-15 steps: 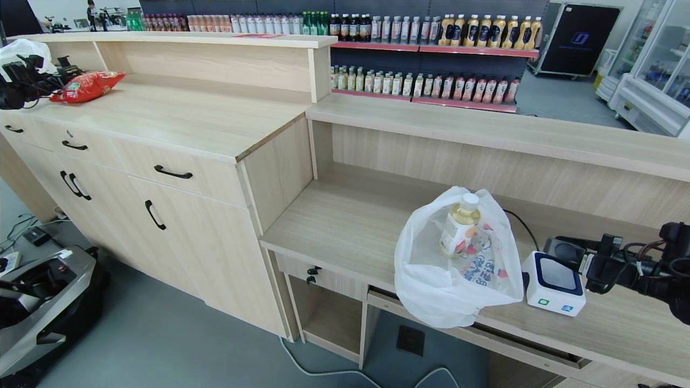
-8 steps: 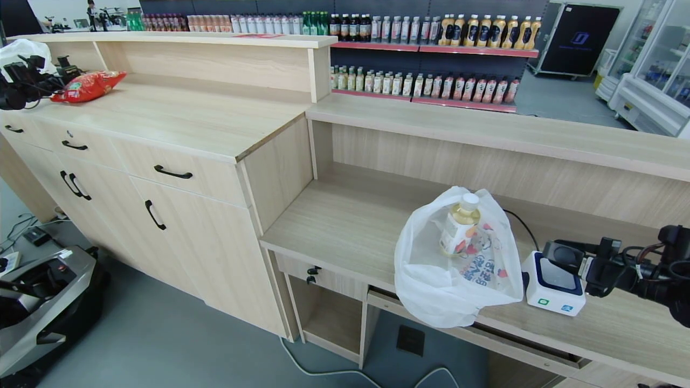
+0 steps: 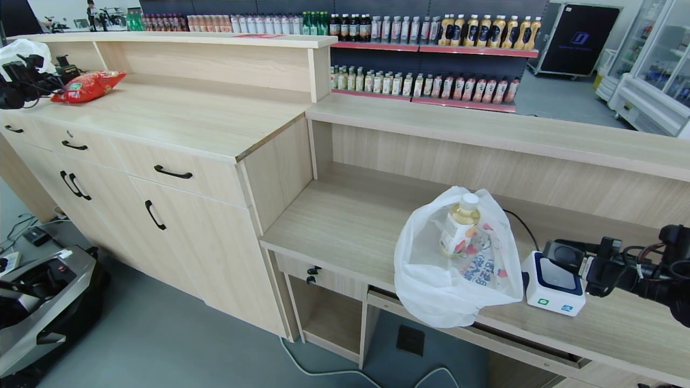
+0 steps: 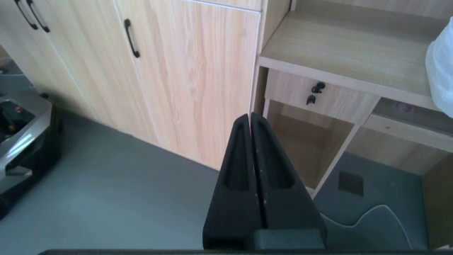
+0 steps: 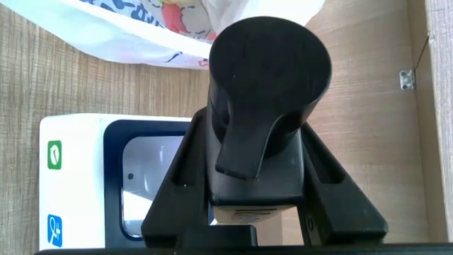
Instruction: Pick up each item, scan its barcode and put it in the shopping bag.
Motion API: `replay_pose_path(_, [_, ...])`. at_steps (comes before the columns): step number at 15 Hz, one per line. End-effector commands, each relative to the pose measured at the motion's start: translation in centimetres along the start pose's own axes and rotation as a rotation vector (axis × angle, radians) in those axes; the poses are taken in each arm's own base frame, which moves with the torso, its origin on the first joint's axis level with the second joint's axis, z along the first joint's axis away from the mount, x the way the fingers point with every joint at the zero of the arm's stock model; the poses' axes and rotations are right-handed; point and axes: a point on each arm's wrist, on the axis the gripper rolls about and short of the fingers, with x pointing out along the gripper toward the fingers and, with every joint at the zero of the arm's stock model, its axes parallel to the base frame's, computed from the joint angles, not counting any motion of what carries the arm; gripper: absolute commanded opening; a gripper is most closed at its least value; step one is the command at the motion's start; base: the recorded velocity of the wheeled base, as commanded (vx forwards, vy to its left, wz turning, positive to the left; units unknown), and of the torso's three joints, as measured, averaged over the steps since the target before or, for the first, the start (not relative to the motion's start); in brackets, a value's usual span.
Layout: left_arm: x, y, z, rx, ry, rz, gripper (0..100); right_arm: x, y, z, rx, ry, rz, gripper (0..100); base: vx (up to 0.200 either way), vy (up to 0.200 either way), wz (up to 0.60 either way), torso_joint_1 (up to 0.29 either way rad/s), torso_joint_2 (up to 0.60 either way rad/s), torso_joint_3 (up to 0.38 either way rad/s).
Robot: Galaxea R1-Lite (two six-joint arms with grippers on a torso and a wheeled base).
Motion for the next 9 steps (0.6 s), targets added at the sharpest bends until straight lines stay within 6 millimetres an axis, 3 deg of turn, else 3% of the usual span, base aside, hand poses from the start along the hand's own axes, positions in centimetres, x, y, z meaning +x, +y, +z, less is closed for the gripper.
replay_pose_path(1, [0.0, 0.0, 0.0, 0.0, 0.0, 0.001, 0, 0.4, -1.0, 0.8, -0.004, -0.021, -0.016, 0, 0.0, 0.0, 0.0, 0.0, 0.0, 0.0])
replay_pose_path(2, [0.0, 0.0, 0.0, 0.0, 0.0, 0.001, 0, 0.4, -1.8, 1.3, 0.027, -0.031, -0.028, 0, 0.0, 0.0, 0.0, 0.0, 0.0, 0.0])
replay_pose_path(3, [0.0, 0.0, 0.0, 0.0, 0.0, 0.001, 0, -0.3, -4.1, 3.5, 0.157, -0.058, -0.045, 0, 0.0, 0.0, 0.0, 0.0, 0.0, 0.0])
replay_pose_path(6, [0.0, 0.0, 0.0, 0.0, 0.0, 0.001, 0, -5.6, -9.4, 9.1, 0.493, 0.107, -0.153, 0, 0.0, 0.0, 0.0, 0.0, 0.0, 0.0])
replay_pose_path(7, [0.0, 0.0, 0.0, 0.0, 0.0, 0.001, 0, -7.1, -10.5, 10.2, 0.647, 0.192, -0.249, 0, 0.0, 0.0, 0.0, 0.0, 0.0, 0.0])
replay_pose_path(9, [0.0, 0.0, 0.0, 0.0, 0.0, 0.001, 0, -8.3, -11.1, 10.8, 0.898, 0.419, -0.51, 0, 0.0, 0.0, 0.0, 0.0, 0.0, 0.0])
